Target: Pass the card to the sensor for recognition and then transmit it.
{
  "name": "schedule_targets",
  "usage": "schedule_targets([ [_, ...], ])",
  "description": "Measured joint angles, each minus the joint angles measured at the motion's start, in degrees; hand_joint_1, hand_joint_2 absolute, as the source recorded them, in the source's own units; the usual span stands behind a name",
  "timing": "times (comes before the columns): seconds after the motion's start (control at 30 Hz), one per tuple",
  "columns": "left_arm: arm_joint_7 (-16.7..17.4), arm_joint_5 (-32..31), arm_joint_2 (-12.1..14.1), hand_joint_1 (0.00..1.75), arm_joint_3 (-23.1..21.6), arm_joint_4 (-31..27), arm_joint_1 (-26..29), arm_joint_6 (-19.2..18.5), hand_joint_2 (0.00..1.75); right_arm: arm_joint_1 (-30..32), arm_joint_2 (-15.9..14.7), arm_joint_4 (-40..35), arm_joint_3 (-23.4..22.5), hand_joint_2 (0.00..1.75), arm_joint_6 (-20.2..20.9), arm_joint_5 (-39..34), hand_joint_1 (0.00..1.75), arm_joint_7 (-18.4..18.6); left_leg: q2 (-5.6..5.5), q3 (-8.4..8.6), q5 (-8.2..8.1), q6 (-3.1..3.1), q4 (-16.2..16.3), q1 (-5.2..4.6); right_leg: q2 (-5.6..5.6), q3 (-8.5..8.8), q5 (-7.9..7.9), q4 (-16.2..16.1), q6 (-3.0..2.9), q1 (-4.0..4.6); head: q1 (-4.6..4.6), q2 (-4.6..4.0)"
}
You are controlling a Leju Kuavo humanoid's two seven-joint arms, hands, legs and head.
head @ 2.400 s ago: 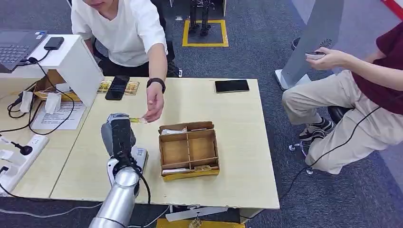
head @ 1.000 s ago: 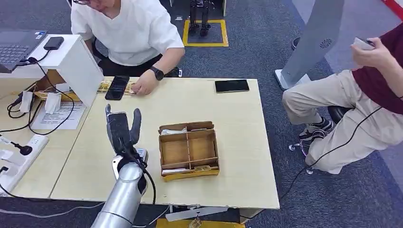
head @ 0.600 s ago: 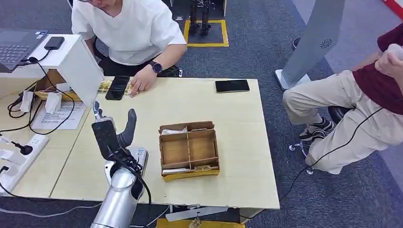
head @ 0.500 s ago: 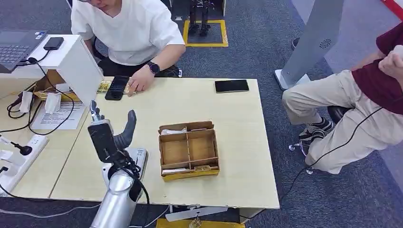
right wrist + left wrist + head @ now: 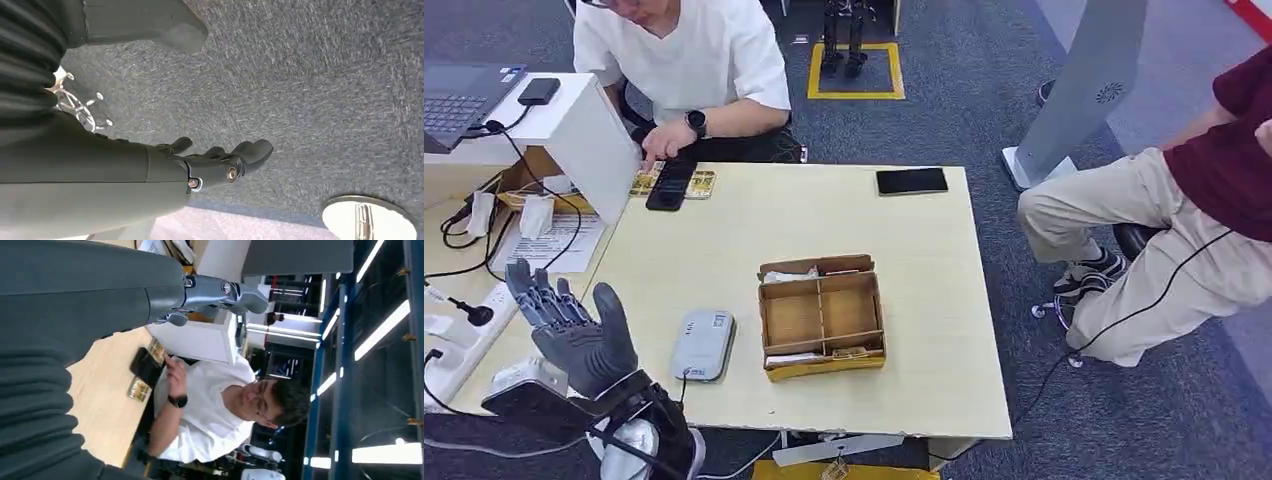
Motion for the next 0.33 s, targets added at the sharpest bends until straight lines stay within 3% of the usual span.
schedule_targets([
  [0.13,-0.79,4.17,0.79,0.0,-1.68,-3.71,2.06,-0.07,1.75,0.05,0.44,-0.79,-0.98,1.75,0.0,1.44,0.0,0.0,0.0,0.0,0.0,0.0,0.0,0.0,-0.02,0.0,0.0,0.0,0.0,0.0,0.0,0.0],
  [0.17,-0.89,4.52,1.02,0.0,-2.09,-4.36,2.36,-0.07,0.0,0.05,0.5,-0.89,-1.22,1.75,0.0,1.53,0.0,0.0,0.0,-0.01,0.0,0.0,0.0,0.0,-0.02,0.0,0.0,0.0,0.0,0.0,0.02,-0.02],
  [0.33,-2.8,6.03,2.01,0.0,-3.63,-7.32,3.42,-0.13,0.0,0.07,0.72,-1.29,-1.73,1.75,0.0,2.71,0.0,0.0,0.0,-0.01,0.0,0.0,0.0,0.0,-0.01,0.0,0.0,0.0,0.0,0.0,0.02,0.0],
])
